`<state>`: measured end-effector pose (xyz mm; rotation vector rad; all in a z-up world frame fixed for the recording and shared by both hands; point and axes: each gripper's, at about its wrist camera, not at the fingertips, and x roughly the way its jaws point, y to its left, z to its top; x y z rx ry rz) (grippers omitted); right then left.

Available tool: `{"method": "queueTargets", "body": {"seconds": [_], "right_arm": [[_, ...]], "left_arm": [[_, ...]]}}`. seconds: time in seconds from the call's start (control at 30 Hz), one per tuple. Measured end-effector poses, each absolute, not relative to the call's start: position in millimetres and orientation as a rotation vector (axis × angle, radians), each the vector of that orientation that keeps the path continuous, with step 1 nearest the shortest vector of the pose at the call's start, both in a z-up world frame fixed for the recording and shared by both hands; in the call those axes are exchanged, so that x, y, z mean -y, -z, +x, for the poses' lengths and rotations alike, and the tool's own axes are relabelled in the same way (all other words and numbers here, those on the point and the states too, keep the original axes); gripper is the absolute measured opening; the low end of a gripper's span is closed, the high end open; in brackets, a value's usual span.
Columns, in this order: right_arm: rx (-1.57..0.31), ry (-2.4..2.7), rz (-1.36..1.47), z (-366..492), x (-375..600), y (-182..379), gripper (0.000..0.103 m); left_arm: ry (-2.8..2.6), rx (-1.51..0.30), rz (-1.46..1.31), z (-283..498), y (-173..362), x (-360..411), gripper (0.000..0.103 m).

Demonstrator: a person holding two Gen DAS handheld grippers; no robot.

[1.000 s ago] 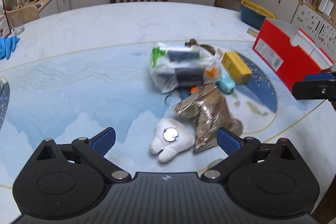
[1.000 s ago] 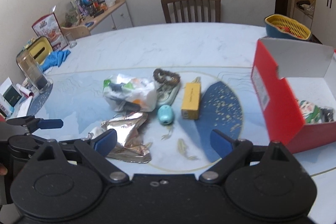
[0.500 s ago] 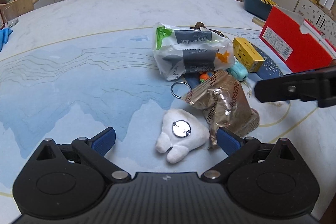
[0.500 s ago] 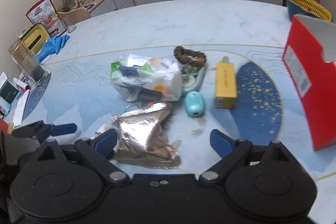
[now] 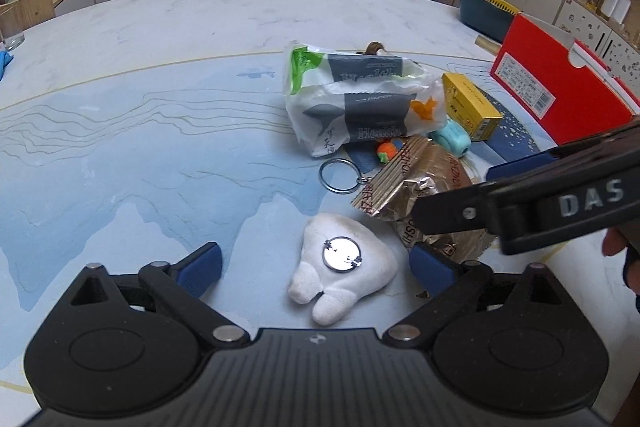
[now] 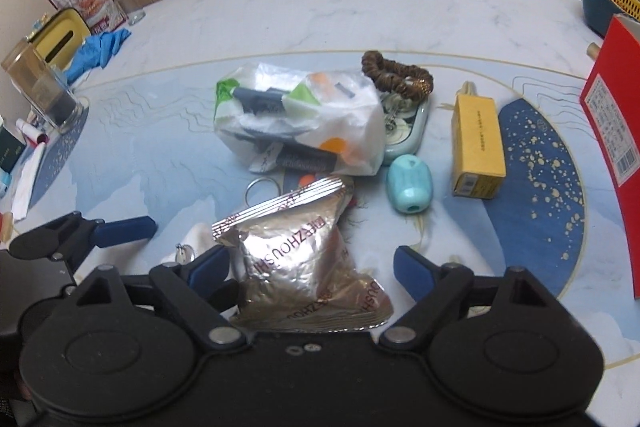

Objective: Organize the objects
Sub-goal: 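Withdraw both tools from the box back to the items on the mat, then grasp the white tooth plush with left tool while right grasps silver foil bag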

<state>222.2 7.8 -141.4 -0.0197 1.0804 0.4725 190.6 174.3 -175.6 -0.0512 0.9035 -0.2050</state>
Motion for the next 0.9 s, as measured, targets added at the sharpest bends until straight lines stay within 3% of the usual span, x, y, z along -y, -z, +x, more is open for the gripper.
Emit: {"method": "queueTargets", "body": {"seconds": [0.33,0.73,0.9], "right_arm": [[-1.099,-0.492,-0.027,223,-10,144,0.068],[-1.084,-0.516,-0.03,216,0,133,0.042],[-1.071,-0.513,-0.019,209,17,124,0.039]], "left_arm": [[0.256,-0.894,-0.029,186,171,-166,0.055],[0.271,-0.892,-0.022,181,157,-156,0.051],[0.282,-0.888,-0.015,177,145,-145,0.05]]}}
